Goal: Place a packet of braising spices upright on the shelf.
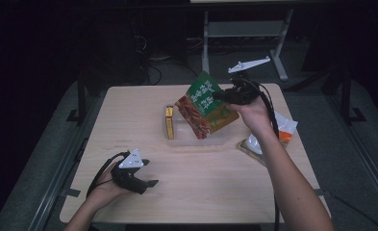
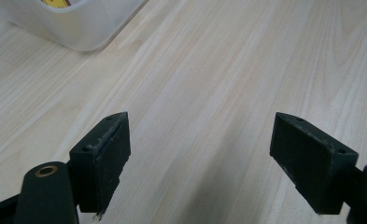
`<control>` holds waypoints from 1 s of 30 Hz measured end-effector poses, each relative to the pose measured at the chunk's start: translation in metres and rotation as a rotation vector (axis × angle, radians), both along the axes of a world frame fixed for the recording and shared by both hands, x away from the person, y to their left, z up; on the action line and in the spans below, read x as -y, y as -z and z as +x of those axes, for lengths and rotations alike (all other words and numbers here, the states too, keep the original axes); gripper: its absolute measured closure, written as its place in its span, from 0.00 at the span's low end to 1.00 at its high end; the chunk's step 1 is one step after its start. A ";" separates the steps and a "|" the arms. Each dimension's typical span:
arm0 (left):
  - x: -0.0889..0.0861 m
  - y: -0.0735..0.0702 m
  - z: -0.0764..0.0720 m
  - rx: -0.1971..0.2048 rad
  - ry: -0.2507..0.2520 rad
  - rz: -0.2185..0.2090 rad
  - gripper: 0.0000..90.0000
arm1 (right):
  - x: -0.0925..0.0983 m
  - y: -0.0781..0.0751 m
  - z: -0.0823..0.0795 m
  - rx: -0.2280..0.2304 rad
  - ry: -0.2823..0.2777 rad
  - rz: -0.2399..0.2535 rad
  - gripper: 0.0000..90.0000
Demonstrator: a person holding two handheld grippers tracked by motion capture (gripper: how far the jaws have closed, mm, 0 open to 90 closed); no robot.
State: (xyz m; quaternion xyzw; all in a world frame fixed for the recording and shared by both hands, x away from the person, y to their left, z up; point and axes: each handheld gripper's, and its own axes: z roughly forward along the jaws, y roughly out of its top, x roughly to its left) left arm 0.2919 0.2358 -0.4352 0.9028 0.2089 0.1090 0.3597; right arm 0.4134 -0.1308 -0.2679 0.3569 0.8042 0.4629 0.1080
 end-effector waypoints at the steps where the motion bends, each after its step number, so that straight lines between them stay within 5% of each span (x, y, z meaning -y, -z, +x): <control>1: 0.000 0.000 0.000 -0.002 0.002 0.004 0.22 | -0.001 0.001 0.002 0.001 0.002 -0.005 1.00; 30: 0.004 0.005 0.000 -0.020 0.008 0.012 0.18 | -0.037 0.011 0.032 -0.047 0.041 -0.131 1.00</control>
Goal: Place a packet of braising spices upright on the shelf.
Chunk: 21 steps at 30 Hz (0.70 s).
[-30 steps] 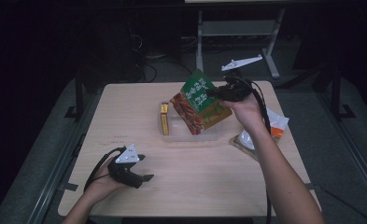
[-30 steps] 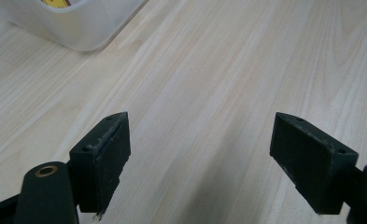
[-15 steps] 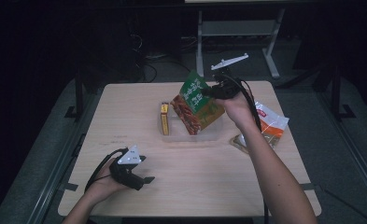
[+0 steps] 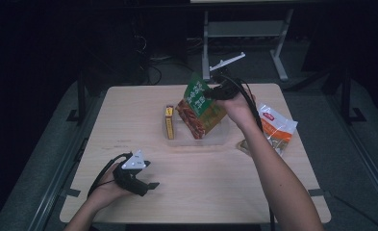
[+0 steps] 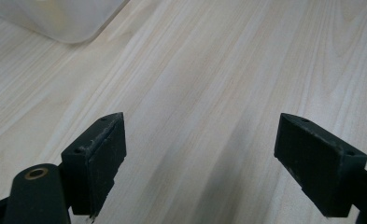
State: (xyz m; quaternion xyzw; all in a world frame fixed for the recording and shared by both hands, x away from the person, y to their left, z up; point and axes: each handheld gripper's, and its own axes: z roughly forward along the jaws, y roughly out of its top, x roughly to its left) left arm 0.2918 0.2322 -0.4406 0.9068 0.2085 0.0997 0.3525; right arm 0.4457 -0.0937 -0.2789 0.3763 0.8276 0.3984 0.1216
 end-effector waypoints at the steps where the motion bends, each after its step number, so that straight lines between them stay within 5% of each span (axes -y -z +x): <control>1: 0.000 0.000 0.000 0.000 0.000 0.000 0.18 | 0.000 0.000 0.001 -0.003 -0.004 0.001 1.00; 21: 0.003 0.000 0.001 -0.002 0.020 0.012 0.18 | -0.027 -0.002 0.025 -0.038 -0.025 -0.044 0.98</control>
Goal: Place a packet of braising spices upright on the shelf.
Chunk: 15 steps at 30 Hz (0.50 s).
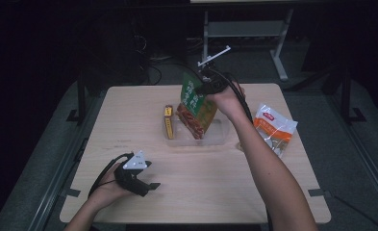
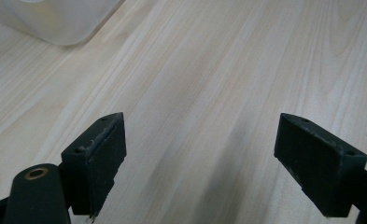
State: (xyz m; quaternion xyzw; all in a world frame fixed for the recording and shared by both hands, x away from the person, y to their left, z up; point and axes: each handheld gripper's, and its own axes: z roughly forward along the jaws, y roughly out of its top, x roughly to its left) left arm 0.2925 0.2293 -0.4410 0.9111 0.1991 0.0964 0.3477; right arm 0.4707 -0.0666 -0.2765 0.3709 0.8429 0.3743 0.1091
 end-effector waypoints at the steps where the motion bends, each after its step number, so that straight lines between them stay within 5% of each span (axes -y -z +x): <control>1: 0.000 0.000 0.000 0.001 0.002 0.002 0.18 | -0.001 0.000 0.001 -0.007 0.000 -0.001 0.98; 8: 0.003 0.002 0.000 -0.006 0.009 0.002 0.18 | -0.005 -0.002 0.003 -0.004 -0.007 -0.007 0.92; 15: 0.005 0.002 0.000 -0.008 0.012 0.004 0.18 | 0.003 -0.010 -0.002 0.009 -0.009 0.024 0.65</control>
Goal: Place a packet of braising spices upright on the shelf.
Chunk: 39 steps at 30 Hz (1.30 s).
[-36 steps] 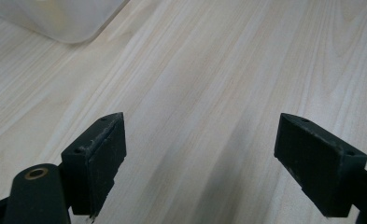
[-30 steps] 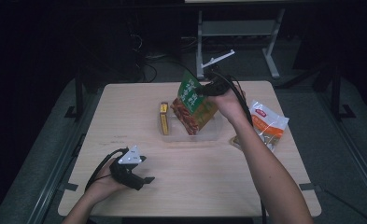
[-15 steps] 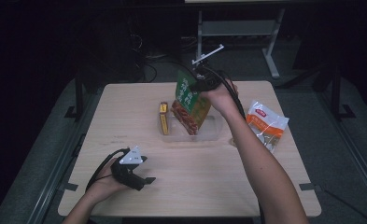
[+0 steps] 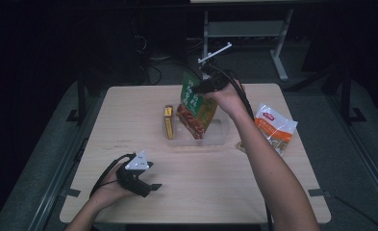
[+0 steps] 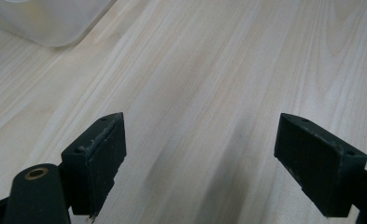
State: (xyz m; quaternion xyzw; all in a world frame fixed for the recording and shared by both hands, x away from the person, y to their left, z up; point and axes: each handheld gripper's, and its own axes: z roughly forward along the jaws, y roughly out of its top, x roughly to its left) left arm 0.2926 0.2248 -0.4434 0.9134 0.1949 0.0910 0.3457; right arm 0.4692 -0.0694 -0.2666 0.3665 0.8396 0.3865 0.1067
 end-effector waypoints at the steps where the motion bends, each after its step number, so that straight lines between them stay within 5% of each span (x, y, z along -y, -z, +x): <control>1: 0.000 0.000 0.000 -0.002 0.000 0.000 0.18 | 0.001 -0.001 -0.001 0.006 0.007 0.000 0.61; 4: 0.001 0.001 -0.001 -0.004 -0.004 -0.007 0.18 | 0.007 -0.002 -0.004 0.034 0.019 -0.023 0.50; 12: -0.001 0.000 -0.001 -0.005 -0.004 -0.005 0.18 | 0.030 -0.005 -0.021 0.101 0.008 0.014 0.30; 31: -0.003 -0.002 0.000 -0.020 -0.036 -0.016 0.14 | 0.080 0.010 -0.080 0.170 -0.047 0.073 0.21; 39: -0.002 -0.002 0.000 -0.017 -0.030 -0.002 0.14 | 0.106 0.043 -0.101 0.179 -0.047 0.072 0.22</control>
